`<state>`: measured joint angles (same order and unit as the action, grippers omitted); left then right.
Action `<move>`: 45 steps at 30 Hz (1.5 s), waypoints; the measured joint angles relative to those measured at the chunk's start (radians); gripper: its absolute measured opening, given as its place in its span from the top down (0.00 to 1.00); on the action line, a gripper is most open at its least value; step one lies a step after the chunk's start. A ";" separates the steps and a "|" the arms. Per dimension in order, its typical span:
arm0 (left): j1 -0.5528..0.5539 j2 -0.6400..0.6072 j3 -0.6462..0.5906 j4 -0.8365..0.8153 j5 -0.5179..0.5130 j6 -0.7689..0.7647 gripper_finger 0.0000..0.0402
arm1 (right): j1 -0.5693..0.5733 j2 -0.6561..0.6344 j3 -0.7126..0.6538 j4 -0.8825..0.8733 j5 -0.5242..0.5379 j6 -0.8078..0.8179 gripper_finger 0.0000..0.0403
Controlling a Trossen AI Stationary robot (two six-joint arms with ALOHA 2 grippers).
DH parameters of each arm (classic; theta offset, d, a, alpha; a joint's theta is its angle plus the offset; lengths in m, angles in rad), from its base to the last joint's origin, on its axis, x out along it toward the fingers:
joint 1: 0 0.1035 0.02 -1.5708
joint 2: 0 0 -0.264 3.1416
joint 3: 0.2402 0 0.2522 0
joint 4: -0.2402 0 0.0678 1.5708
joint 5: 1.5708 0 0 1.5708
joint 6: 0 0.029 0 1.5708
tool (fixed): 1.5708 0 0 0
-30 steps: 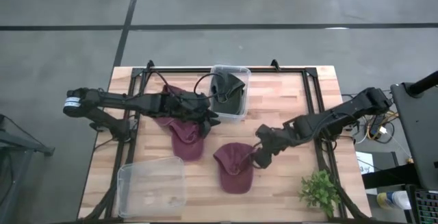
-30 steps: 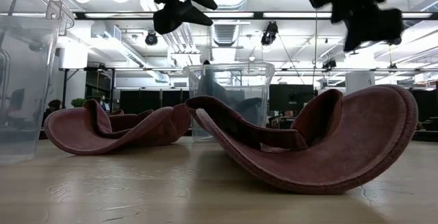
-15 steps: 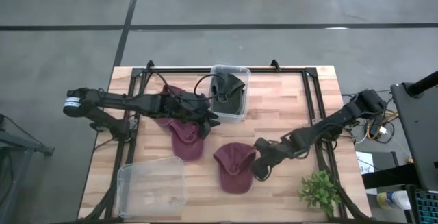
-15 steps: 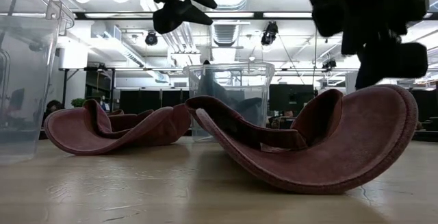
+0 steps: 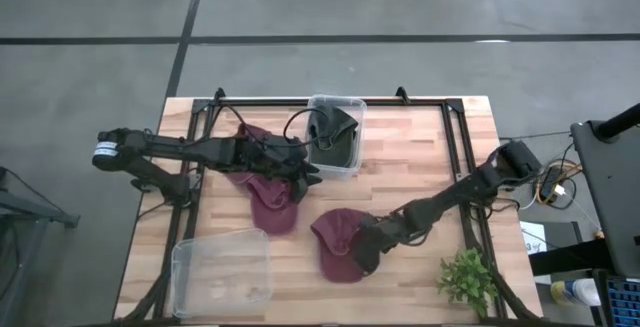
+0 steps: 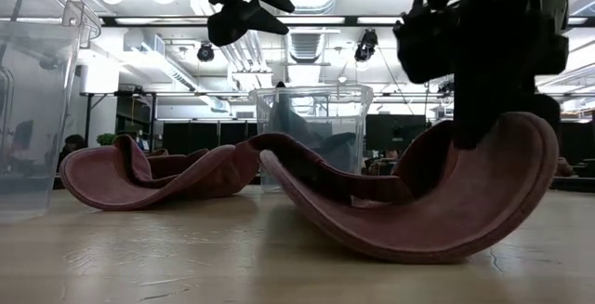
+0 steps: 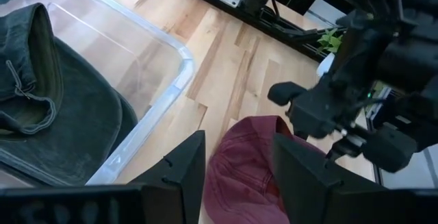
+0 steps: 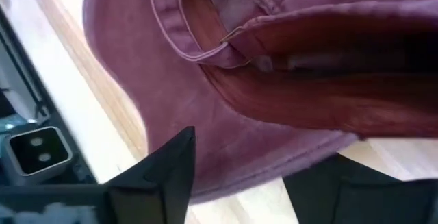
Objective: Pick and place caps into container
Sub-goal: Put the bottom red cap into the bottom transparent container
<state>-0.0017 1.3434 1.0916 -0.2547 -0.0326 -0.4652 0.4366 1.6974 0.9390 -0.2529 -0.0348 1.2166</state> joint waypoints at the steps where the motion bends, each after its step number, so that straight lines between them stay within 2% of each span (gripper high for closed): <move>1: 0.000 0.000 0.000 0.000 0.000 0.000 0.61 | 0.000 0.012 0.009 -0.001 0.000 -0.013 0.56; 4: 0.000 0.000 0.000 0.000 -0.003 -0.004 0.61 | 0.000 0.031 0.030 -0.003 0.000 -0.064 0.64; 12: -0.001 0.000 0.000 0.000 -0.013 -0.034 0.61 | 0.000 0.021 0.053 -0.003 0.033 -0.150 0.95; 20: -0.003 0.000 0.000 0.029 -0.013 -0.055 0.61 | 0.000 -0.038 0.053 -0.033 0.076 -0.181 0.96; 23: -0.003 -0.002 0.000 0.089 -0.008 -0.057 0.61 | 0.000 -0.086 0.052 -0.066 0.130 -0.200 0.96; 31: -0.005 -0.035 0.000 0.291 0.026 -0.026 0.61 | -0.002 -0.288 0.052 -0.169 0.372 -0.249 0.97; 38: -0.037 -0.090 0.000 0.449 0.028 0.150 0.61 | 0.000 -0.459 0.052 -0.233 0.547 -0.301 0.97; 45: -0.075 -0.115 0.000 0.471 -0.062 0.317 0.61 | -0.001 -0.586 0.052 -0.238 0.803 -0.400 0.97</move>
<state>-0.0762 1.2282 1.0916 0.2162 -0.0950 -0.1487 0.4358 1.1114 0.9909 -0.4905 0.7677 0.8167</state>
